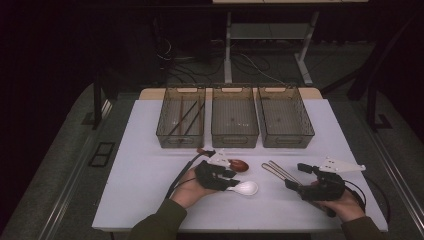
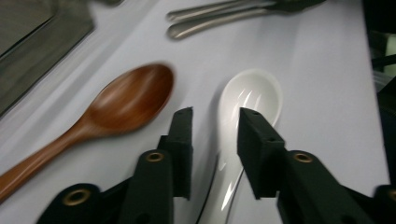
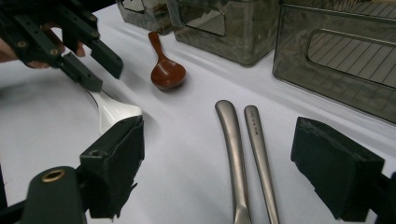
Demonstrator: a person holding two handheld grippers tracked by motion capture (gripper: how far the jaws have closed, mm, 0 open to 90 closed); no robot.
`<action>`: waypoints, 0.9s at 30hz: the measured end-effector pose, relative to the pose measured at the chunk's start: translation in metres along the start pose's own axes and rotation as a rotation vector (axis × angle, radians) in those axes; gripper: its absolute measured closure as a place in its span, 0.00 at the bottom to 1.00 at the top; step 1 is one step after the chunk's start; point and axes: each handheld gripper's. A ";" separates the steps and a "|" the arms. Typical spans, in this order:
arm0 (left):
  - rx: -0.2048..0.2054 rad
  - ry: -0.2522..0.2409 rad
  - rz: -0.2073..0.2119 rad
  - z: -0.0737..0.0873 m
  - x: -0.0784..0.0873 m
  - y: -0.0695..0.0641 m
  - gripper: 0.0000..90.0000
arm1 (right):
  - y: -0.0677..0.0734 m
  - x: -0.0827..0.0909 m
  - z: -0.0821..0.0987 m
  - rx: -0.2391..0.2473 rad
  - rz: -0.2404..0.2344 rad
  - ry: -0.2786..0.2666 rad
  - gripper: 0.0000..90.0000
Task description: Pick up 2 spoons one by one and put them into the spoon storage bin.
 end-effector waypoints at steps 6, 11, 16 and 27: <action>-0.005 -0.010 0.021 -0.010 -0.026 -0.003 0.56 | -0.001 0.000 0.000 -0.006 0.003 -0.003 0.19; -0.025 0.041 0.004 -0.009 -0.034 -0.005 0.56 | 0.000 0.001 0.001 -0.006 0.002 -0.007 0.19; -0.023 0.067 0.003 -0.006 -0.037 -0.005 0.56 | 0.000 0.000 0.001 -0.006 0.002 -0.006 0.19; -0.065 0.115 0.042 -0.006 -0.036 -0.008 0.73 | 0.000 0.001 0.000 0.000 0.006 -0.002 0.19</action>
Point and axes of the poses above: each handheld gripper's, and its own axes: x roughly backward along the jaws, z roughly out of its underside, y roughly to its left, and after that the axes turned 8 degrees about z, right-handed
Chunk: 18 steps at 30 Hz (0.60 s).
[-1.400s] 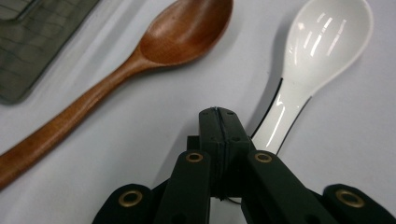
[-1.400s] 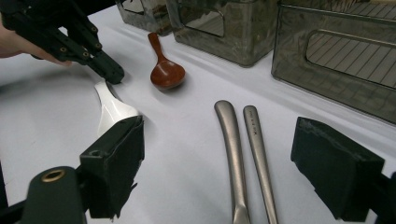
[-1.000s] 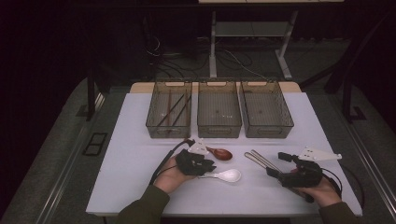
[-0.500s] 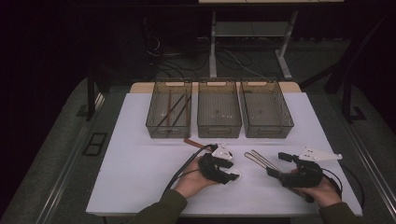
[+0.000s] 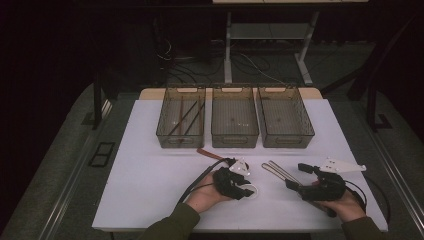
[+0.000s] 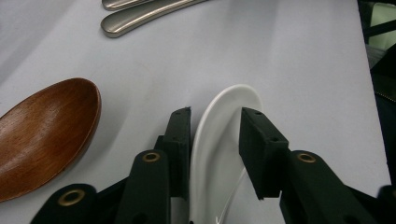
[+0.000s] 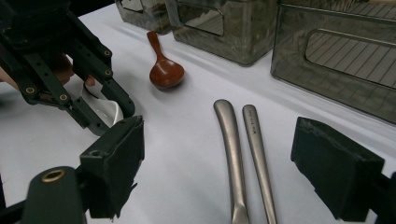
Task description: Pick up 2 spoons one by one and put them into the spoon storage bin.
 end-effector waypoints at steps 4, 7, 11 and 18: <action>-0.017 0.005 -0.006 0.001 0.002 0.000 0.81 | 0.000 0.000 0.000 0.003 0.000 0.001 0.19; -0.026 0.003 -0.008 0.000 0.004 0.000 0.85 | 0.000 0.000 0.000 0.004 0.001 0.002 0.19; -0.035 0.002 -0.003 0.000 0.007 0.000 0.89 | 0.000 0.000 0.000 0.009 0.001 0.004 0.19; -0.044 0.001 -0.004 0.000 0.009 -0.002 0.92 | 0.001 0.000 0.000 0.008 0.002 0.002 0.19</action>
Point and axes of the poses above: each handheld gripper's, and its own axes: x roughly backward along the jaws, z roughly out of its underside, y roughly to its left, and after that the axes turned 8 degrees about z, right-handed
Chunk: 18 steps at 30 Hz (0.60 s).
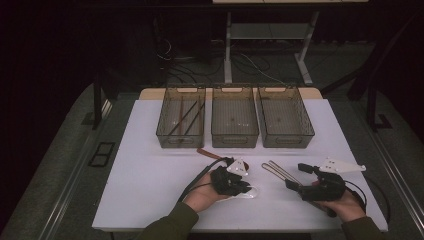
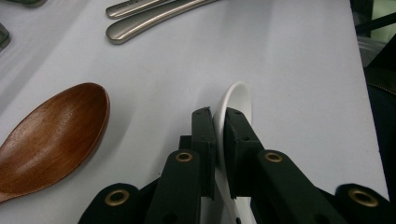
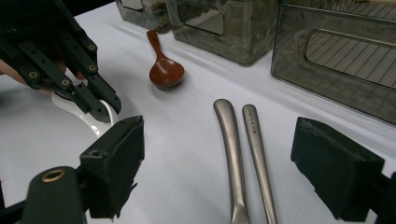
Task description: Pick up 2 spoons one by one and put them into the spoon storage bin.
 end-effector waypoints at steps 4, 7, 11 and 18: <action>-0.005 0.002 -0.005 0.000 0.000 -0.001 0.92 | 0.000 0.000 0.000 0.005 0.000 0.002 0.19; -0.007 0.004 -0.006 0.000 0.000 -0.001 0.93 | 0.001 0.000 0.000 0.004 0.002 0.001 0.19; -0.011 0.005 -0.017 -0.001 0.001 -0.001 0.93 | 0.001 0.000 0.000 0.005 0.004 0.001 0.19; -0.006 -0.026 -0.036 -0.001 0.011 0.001 0.93 | 0.001 0.000 0.000 0.012 0.005 0.003 0.19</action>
Point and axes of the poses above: each handheld gripper's, and its own axes: x roughly backward along the jaws, z roughly out of its underside, y roughly to its left, and after that the axes turned 8 degrees about z, right-handed
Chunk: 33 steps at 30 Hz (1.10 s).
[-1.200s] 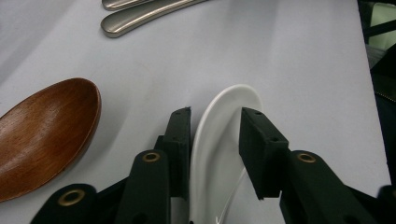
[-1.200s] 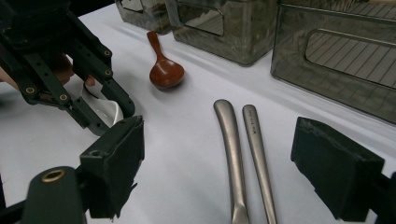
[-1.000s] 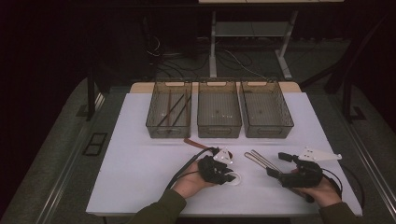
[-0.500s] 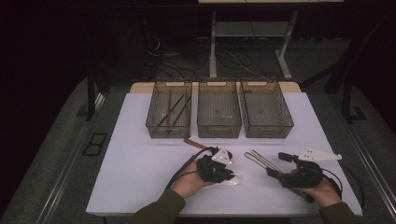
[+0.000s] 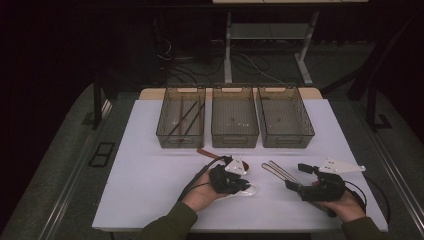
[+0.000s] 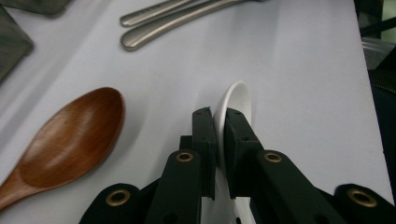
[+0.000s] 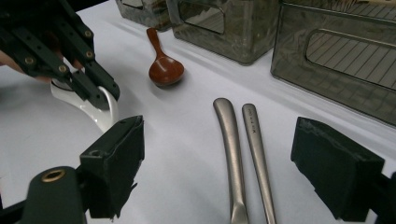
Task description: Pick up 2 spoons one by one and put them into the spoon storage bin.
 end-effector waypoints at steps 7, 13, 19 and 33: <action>0.016 -0.028 -0.025 0.000 0.009 0.003 0.93 | 0.003 -0.001 0.001 0.032 0.001 0.006 0.16; 0.022 -0.047 -0.041 0.000 0.016 0.007 0.93 | 0.004 -0.001 0.000 0.036 0.009 0.001 0.13; 0.014 -0.054 -0.062 -0.004 0.024 0.013 0.93 | 0.007 -0.005 0.000 0.065 0.006 0.015 0.13; 0.060 -0.107 -0.131 -0.015 0.043 0.037 0.93 | 0.007 -0.004 0.001 0.069 0.012 0.013 0.13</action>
Point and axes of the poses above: each handheld gripper's, and its own axes: x roughly backward along the jaws, z roughly out of its underside, y roughly to its left, and after that the axes turned 8 degrees about z, right-handed
